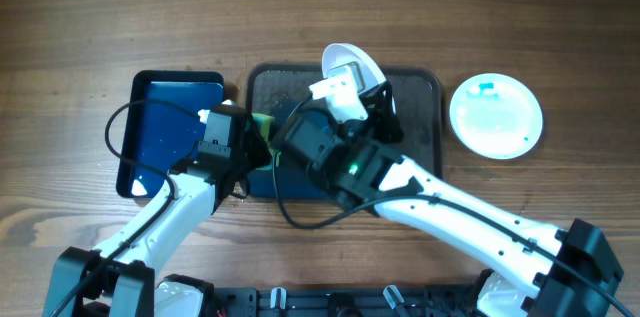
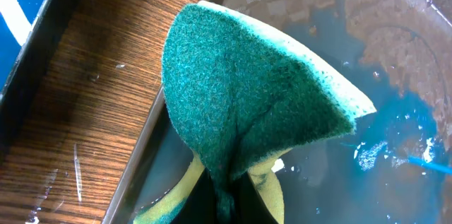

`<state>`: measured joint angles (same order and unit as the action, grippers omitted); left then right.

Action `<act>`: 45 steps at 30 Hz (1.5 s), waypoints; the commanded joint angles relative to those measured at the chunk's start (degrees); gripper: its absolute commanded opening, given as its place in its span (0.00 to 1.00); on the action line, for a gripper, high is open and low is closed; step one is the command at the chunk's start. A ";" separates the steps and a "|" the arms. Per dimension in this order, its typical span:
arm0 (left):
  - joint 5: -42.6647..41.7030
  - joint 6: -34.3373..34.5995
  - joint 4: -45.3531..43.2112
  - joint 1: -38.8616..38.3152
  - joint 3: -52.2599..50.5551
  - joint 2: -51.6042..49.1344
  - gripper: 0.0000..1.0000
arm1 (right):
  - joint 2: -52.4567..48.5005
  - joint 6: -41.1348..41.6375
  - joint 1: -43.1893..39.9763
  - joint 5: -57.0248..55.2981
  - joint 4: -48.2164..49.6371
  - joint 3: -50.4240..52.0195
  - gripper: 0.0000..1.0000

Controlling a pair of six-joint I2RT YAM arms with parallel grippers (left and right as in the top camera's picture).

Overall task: Clean dirty plates on tray and stack at the side
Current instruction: 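Lift the plate with right gripper and carry it right onto the stack, then release the plate on the stack and withdraw the right gripper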

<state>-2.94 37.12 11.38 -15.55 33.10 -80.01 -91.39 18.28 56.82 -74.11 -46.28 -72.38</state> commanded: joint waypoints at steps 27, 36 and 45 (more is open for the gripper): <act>4.17 -10.16 30.51 7.41 23.10 1.60 0.04 | 8.81 3.21 -43.19 83.17 -2.95 -0.04 0.04; 6.25 -10.16 34.67 17.62 23.91 1.57 0.04 | 10.97 4.46 -76.06 75.38 -4.87 6.97 0.04; 6.69 -10.16 34.32 18.45 23.91 1.46 0.04 | 10.93 7.37 -83.03 75.71 13.99 24.39 0.12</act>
<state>2.79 28.08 45.93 2.48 56.23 -79.11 -80.88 24.51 -26.35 1.41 -34.39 -49.25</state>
